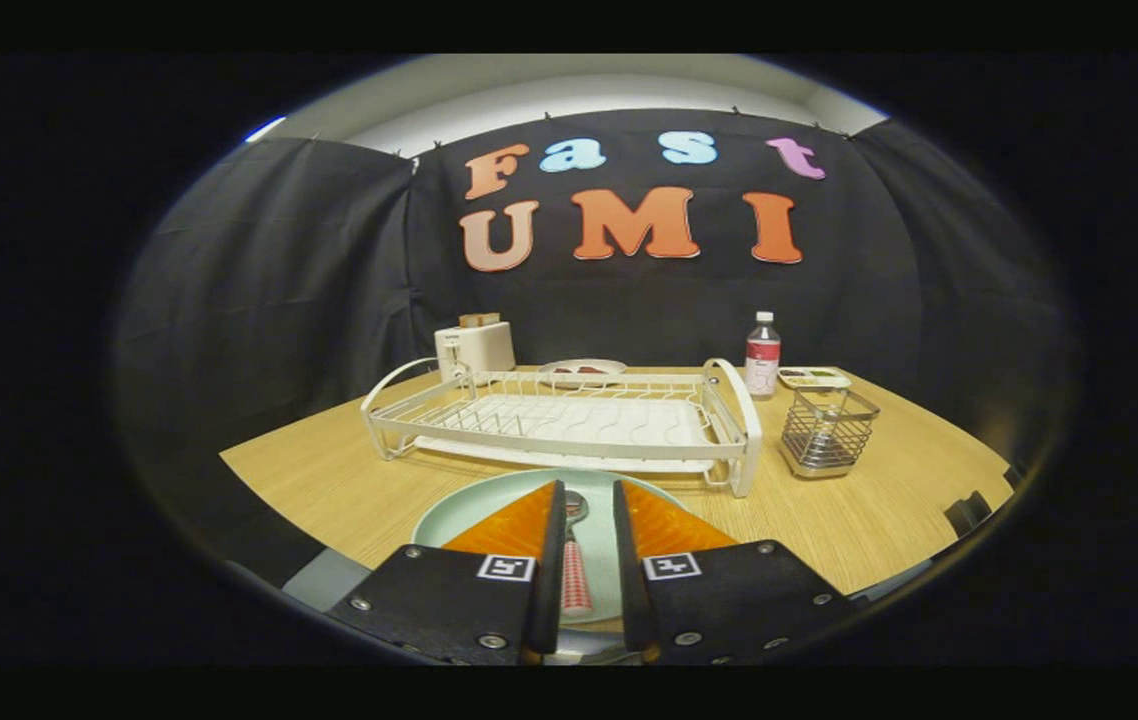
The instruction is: Take the plate from the dish rack, then take the spoon from the basket and place it into the plate.
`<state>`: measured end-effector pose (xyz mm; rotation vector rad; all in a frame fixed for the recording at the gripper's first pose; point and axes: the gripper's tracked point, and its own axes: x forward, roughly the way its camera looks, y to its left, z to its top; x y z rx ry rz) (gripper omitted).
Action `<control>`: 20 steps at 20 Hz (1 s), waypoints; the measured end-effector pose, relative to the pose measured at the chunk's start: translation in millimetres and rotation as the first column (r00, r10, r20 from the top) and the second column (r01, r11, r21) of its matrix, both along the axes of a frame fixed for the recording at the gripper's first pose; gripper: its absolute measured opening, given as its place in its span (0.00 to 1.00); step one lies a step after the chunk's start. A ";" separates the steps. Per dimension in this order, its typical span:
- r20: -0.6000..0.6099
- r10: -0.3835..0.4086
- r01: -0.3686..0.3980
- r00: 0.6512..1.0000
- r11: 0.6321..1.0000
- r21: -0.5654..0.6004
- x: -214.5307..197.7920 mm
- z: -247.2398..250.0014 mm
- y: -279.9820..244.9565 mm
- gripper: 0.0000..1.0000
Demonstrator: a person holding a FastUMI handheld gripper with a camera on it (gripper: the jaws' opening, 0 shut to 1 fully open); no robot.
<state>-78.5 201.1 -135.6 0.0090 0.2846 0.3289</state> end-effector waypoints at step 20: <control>0.072 -0.233 0.237 0.970 0.970 -0.054 46.9 50.4 -138.3 0.97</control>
